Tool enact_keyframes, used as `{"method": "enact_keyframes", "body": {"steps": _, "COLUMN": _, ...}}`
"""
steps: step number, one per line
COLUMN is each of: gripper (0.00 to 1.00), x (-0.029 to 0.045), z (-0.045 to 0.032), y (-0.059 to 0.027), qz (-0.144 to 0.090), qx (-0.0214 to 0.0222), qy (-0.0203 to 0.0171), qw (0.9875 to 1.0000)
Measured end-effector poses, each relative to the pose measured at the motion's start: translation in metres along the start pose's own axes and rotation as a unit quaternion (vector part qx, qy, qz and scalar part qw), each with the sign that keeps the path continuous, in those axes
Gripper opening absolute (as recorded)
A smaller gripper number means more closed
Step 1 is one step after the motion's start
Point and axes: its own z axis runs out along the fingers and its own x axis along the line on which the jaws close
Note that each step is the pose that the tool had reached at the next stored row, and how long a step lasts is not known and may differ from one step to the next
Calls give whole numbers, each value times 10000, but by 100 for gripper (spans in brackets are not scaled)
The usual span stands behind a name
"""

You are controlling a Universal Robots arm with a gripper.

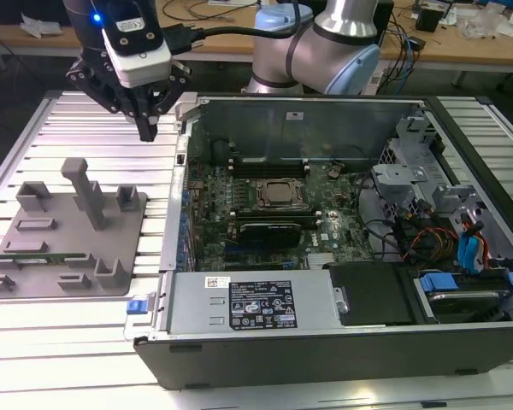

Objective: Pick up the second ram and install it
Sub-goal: 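Reach for the second ram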

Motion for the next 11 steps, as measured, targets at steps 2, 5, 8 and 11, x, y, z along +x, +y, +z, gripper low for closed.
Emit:
{"method": "enact_keyframes", "body": {"steps": 2, "gripper": 8, "x": 47, "z": -2, "y": -4, "qz": -1, "qx": 0, "qy": 0, "qw": 10000}}
{"method": "enact_keyframes", "body": {"steps": 5, "gripper": 8, "x": 100, "z": -3, "y": -8, "qz": 0, "qx": 0, "qy": 0, "qw": 10000}}
{"method": "enact_keyframes", "body": {"steps": 8, "gripper": 8, "x": 157, "z": -4, "y": -12, "qz": 0, "qx": 0, "qy": 0, "qw": 10000}}
{"method": "enact_keyframes", "body": {"steps": 11, "gripper": 8, "x": 259, "z": -7, "y": -20, "qz": 0, "qx": 0, "qy": 0, "qw": 10000}}
